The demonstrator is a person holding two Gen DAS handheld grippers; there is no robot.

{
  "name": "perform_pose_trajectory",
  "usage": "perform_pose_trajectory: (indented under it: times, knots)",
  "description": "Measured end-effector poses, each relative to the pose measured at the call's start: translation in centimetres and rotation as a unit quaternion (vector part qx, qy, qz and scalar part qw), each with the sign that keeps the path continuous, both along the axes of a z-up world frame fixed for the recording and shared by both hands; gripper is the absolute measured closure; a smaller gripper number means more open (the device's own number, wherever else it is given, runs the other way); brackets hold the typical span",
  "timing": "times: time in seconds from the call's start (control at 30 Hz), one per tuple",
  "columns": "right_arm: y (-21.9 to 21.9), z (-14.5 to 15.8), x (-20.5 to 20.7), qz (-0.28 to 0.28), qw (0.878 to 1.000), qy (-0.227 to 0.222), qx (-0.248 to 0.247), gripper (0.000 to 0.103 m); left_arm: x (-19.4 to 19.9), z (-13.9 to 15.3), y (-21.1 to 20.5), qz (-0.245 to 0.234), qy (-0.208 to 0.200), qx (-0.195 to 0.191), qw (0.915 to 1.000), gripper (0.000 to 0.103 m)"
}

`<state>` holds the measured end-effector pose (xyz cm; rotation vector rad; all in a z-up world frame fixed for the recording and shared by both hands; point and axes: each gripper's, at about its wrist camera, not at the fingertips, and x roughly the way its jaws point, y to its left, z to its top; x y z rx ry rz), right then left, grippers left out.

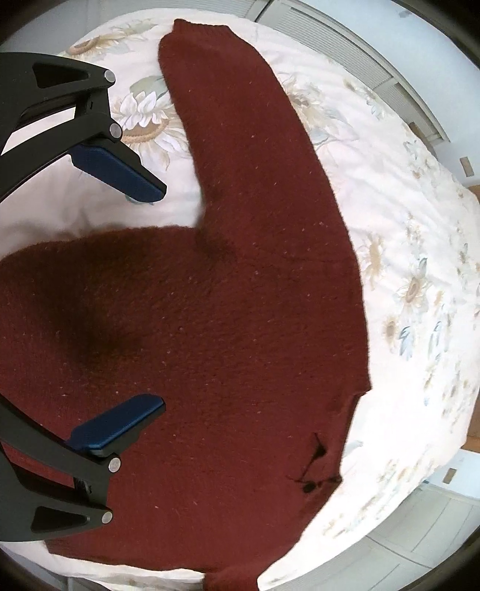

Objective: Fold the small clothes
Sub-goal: 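Grasp the sweater sleeve cuff with the right gripper and lift it, then carry the held sleeve across the sweater body and lay it down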

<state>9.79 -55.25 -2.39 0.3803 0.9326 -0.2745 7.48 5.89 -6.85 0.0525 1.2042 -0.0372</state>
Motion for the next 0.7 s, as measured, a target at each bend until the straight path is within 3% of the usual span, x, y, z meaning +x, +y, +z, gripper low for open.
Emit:
perform_pose_trajectory:
  times: [0.17,0.33,0.6,0.7]
  knots:
    - [7.5,5.3,2.2,0.076,0.996,-0.038,-0.023,0.091,-0.3,0.7,0.7,-0.006,-0.017,0.02,0.9996,0.001]
    - [14.2,6.8,4.9,0.139,0.989,-0.049,-0.02,0.091,-0.3,1.1,1.4,-0.005,-0.026,0.012,0.9996,0.001]
    - [25.4,5.6,7.9,0.23,0.972,-0.039,0.007,0.091,0.5,1.3,1.5,-0.02,-0.037,0.023,0.9988,0.001]
    - [28.7,3.5,8.5,0.255,0.967,-0.019,0.014,0.091,1.0,1.1,1.7,-0.018,-0.036,0.018,0.999,0.001]
